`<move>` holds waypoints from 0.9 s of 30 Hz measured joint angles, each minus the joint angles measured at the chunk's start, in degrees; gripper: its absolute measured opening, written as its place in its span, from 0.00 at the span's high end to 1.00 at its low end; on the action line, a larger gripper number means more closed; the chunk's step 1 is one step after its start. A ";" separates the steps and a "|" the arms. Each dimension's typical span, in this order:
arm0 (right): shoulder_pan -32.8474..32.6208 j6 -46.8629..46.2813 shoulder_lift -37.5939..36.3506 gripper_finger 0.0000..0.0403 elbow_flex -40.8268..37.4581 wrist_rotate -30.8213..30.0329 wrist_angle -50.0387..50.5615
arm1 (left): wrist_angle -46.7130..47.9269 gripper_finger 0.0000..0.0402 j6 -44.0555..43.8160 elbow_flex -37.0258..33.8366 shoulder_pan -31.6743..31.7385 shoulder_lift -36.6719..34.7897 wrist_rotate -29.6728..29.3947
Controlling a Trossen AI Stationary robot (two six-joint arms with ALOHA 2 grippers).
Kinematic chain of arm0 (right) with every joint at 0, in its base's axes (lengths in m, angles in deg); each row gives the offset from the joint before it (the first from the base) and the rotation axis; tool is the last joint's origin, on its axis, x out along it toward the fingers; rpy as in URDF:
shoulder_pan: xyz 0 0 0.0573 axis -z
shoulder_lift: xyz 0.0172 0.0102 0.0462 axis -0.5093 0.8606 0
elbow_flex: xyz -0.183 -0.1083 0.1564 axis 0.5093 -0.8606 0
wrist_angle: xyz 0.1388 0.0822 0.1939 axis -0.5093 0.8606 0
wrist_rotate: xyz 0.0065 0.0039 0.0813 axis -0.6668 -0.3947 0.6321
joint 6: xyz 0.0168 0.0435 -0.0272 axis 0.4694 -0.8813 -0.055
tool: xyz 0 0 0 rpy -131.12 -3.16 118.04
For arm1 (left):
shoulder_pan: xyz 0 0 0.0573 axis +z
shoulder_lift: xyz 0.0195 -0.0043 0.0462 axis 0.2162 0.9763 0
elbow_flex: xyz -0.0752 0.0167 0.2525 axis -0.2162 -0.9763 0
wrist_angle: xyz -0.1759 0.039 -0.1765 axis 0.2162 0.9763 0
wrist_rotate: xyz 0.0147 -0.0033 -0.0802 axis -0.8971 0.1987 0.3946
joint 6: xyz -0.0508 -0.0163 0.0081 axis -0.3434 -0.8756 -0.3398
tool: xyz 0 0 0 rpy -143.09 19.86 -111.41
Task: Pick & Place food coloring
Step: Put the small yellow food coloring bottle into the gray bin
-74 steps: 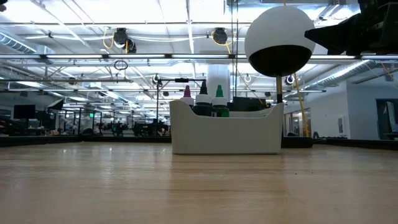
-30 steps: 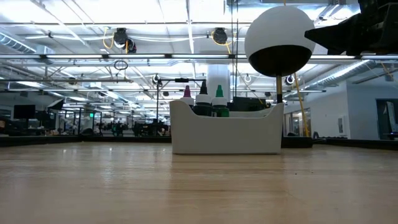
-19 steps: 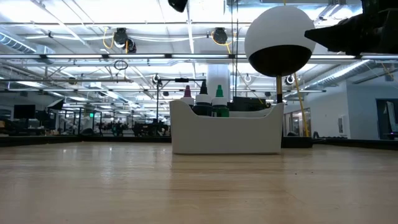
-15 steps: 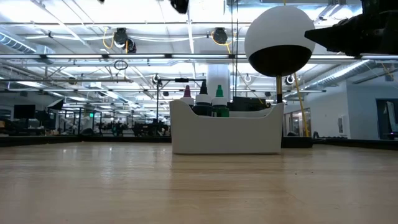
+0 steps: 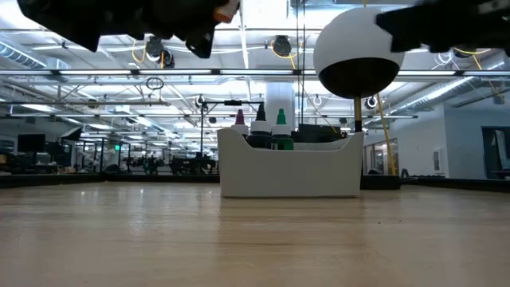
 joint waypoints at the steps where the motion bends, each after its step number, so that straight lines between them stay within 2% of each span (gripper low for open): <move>1: -0.26 0.35 3.54 1.00 2.17 -0.34 0.29 | -0.06 0.85 0.09 -0.01 -0.62 0.01 -0.67; 4: -1.24 2.78 13.74 1.00 9.19 -0.89 1.09 | -0.44 0.85 1.35 -0.01 -2.31 -0.01 -0.55; 8: -2.67 6.39 23.43 0.99 20.18 -1.17 10.05 | 0.50 0.85 2.76 -0.01 -3.96 -0.01 -0.46; 12: -3.43 7.68 28.76 0.93 33.54 -2.02 22.21 | 1.24 0.85 2.44 0.01 -5.04 1.51 -0.51; 17: -5.28 9.74 35.29 0.83 49.52 -13.33 41.79 | 0.23 0.85 0.10 0.08 -5.61 4.42 -0.47; 21: -6.30 10.46 39.05 0.76 58.26 -13.13 49.81 | -0.55 0.85 -0.60 0.14 -5.81 5.24 -0.53; 27: -7.44 13.89 44.46 0.72 65.73 -13.19 57.91 | -0.79 0.85 -0.81 0.08 -5.46 5.89 -0.57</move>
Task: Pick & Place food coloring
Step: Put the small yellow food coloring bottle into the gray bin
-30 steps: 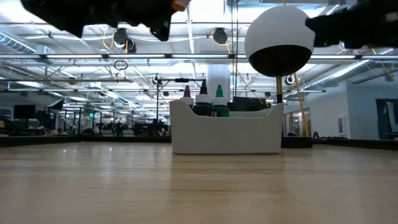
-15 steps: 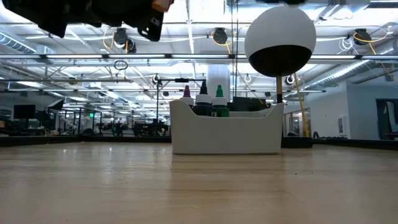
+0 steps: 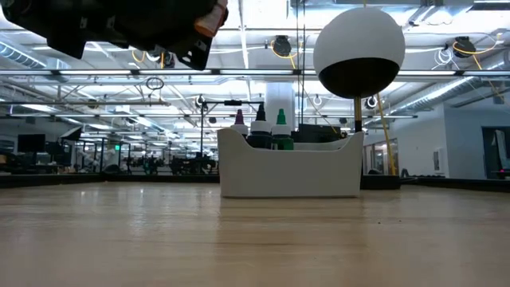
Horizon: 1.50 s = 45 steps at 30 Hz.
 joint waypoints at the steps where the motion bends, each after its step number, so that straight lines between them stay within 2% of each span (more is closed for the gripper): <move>1: -0.04 0.51 1.02 0.72 0.84 0.05 0.86 | -0.16 0.85 -0.31 0.00 0.23 -0.01 -0.03; 6: -0.29 3.31 4.70 0.72 1.54 -0.46 1.51 | 0.10 0.83 -0.52 -0.05 1.10 -0.02 0.00; 12: -0.74 7.83 6.85 0.72 1.60 -8.29 0.50 | 1.44 0.85 -0.96 -0.07 1.75 0.00 -0.90; 17: -0.28 10.21 6.72 0.72 1.60 -8.74 -0.83 | 2.37 0.84 -0.94 -0.02 1.90 -0.02 -2.96; 37: 3.27 11.56 6.72 0.72 1.60 2.91 0.38 | 3.46 0.85 0.07 -0.02 2.40 -0.02 -2.96; 45: 5.15 12.00 8.42 0.72 1.64 4.75 -0.45 | 4.42 0.85 1.01 0.00 2.81 -0.07 -3.01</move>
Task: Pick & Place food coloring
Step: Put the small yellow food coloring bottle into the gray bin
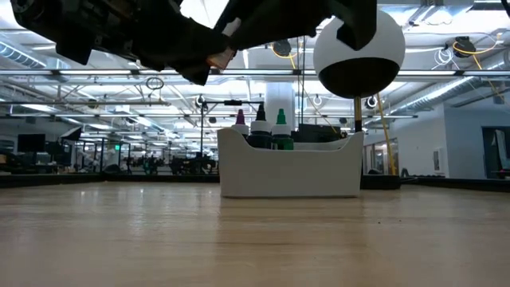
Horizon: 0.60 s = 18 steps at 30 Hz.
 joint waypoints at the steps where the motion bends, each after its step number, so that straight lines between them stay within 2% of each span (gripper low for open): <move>1: 0.12 0.20 0.21 0.72 -0.01 -0.04 0.09 | 0.33 0.85 0.01 -0.01 0.09 0.00 0.01; 12: 1.39 2.83 1.86 0.73 -0.01 -0.25 -0.83 | 2.00 0.85 0.21 -0.04 0.93 0.05 0.04; 18: 1.28 1.73 1.86 0.83 -0.06 -0.26 -1.01 | 2.32 0.85 0.11 -0.04 0.86 0.02 0.32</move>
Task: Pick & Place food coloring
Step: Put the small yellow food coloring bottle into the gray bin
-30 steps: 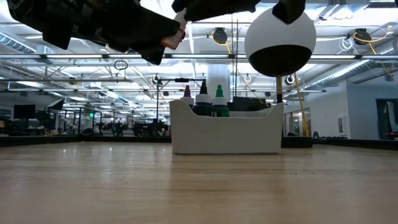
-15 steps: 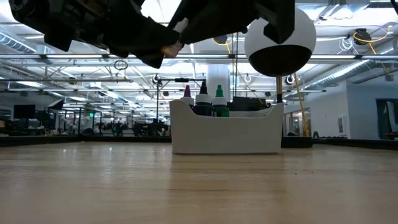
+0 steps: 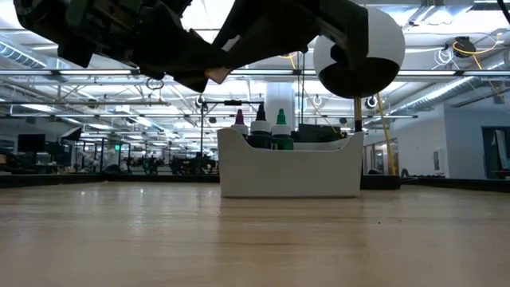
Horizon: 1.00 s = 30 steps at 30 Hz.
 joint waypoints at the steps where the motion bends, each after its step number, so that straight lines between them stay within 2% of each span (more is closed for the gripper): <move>1: 0.00 -0.36 0.00 0.84 -0.02 0.10 0.05 | 0.08 0.85 -0.04 0.00 0.00 0.00 0.07; 7: 0.02 -1.69 0.00 0.85 -0.02 0.08 0.99 | 0.19 0.85 -0.11 0.00 0.03 0.00 -0.05; 10: 0.00 -2.25 0.00 0.85 0.00 0.04 1.74 | 0.17 0.81 -0.17 0.00 0.02 0.00 -0.26; 19: -0.13 -6.59 -0.37 0.85 0.00 0.18 5.54 | -1.38 0.52 -0.10 0.02 -0.83 -0.10 0.40; 22: -0.41 -9.27 -0.58 0.85 -0.02 0.00 9.03 | 2.51 0.43 2.34 0.08 -2.00 -2.77 0.99; 24: -0.63 -10.88 -0.98 0.85 -0.11 0.08 11.19 | 8.90 0.39 2.54 0.16 -2.55 -5.84 -1.32; 26: -0.84 -13.17 -2.04 0.85 -0.07 -0.01 14.07 | 15.01 0.39 2.52 0.02 -3.67 -9.88 -6.10; 30: -1.09 -19.00 -5.07 0.85 -0.07 0.17 22.90 | 24.99 0.49 6.22 0.09 -8.61 -20.32 -15.26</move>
